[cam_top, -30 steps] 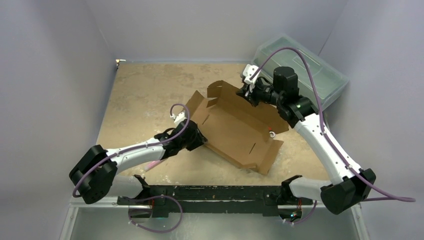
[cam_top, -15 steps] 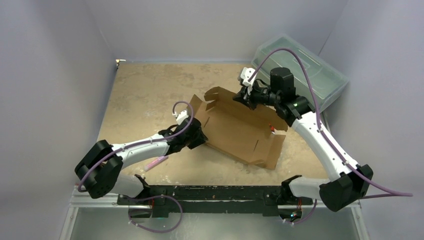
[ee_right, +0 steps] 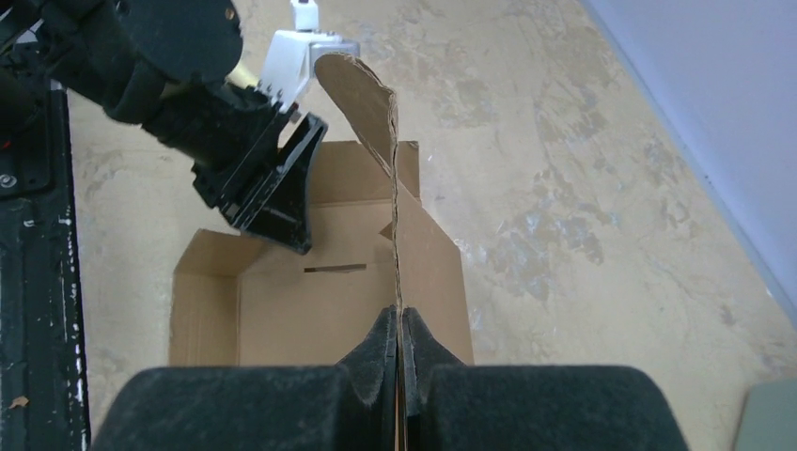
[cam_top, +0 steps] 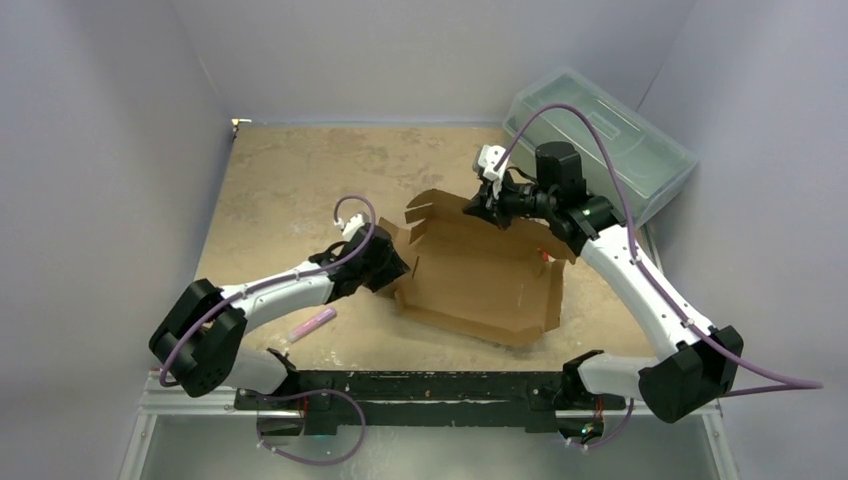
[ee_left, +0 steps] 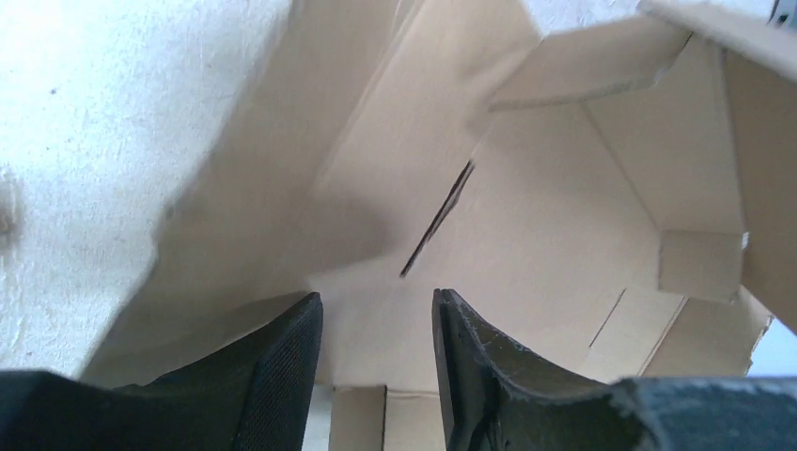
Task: Fold the paper box
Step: Fold the paper box at the center of the board.
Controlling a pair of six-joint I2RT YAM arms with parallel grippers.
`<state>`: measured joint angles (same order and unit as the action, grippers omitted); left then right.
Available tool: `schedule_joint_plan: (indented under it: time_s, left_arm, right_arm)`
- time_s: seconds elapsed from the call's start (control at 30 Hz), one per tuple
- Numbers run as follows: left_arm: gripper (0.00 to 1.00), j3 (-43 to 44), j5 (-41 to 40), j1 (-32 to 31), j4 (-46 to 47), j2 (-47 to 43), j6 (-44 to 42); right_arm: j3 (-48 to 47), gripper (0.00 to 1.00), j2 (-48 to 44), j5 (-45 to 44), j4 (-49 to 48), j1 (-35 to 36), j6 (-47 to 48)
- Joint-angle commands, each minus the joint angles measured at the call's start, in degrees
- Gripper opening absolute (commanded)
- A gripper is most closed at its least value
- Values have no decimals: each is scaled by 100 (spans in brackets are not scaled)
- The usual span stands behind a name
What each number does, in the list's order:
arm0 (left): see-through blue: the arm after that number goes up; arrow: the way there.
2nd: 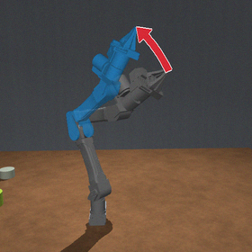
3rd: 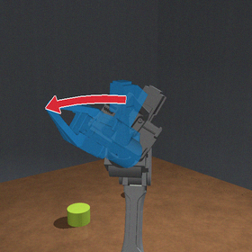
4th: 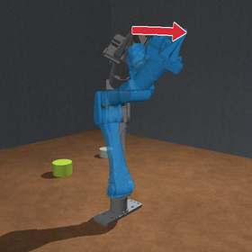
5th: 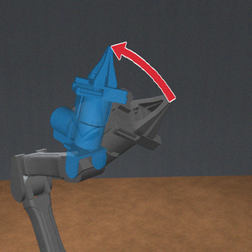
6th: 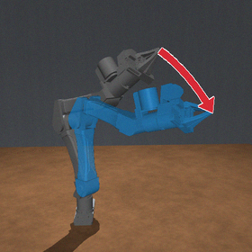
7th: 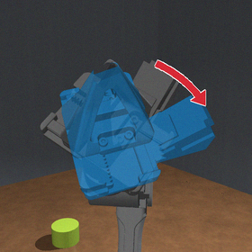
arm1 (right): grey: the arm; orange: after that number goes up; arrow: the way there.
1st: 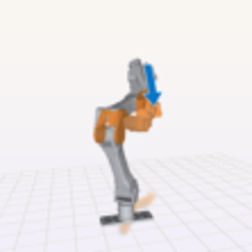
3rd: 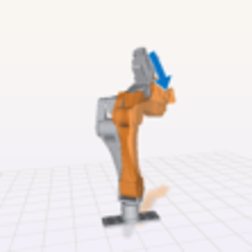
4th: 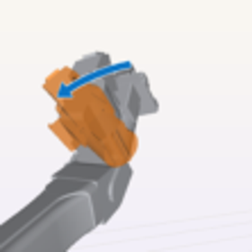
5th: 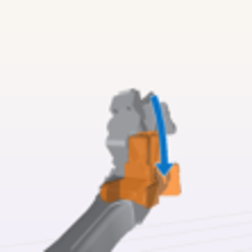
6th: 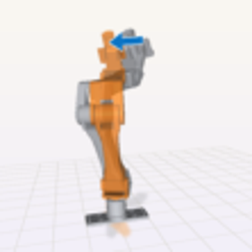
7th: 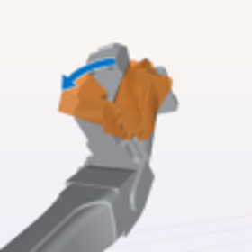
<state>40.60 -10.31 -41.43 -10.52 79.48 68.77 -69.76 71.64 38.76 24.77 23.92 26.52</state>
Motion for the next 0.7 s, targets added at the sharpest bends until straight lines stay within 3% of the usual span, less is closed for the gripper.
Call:
schedule_joint_plan:
  time_s: [0.0, 0.17, 0.3, 0.4, 0.47, 0.57, 0.67]
  left_arm:
    - [46, -60, 350, 272, 264, -239, -54]
    - [46, -38, 434, 394, 41, -532, -349]
    - [48, 185, 627, 503, -229, -958, -1683]
    - [65, 167, 793, 561, -370, -1463, -2847]
    - [78, 2, 691, 587, -306, -1838, -3190]
    - [88, -256, 222, 654, -207, -2093, -3577]
    - [91, -499, -70, 790, 138, -2036, -3693]
  right_arm:
    - [98, 0, -44, 215, -230, -16, -84]
    - [155, 0, -107, -359, -367, -10, -43]
    - [189, 0, -229, -696, -527, -13, -34]
    - [209, 0, -316, -698, -576, -13, -63]
    - [235, 0, -372, -728, -587, -32, -41]
    - [199, 0, -404, -703, -516, -60, 39]
    - [198, 0, -453, -546, -462, -104, 109]
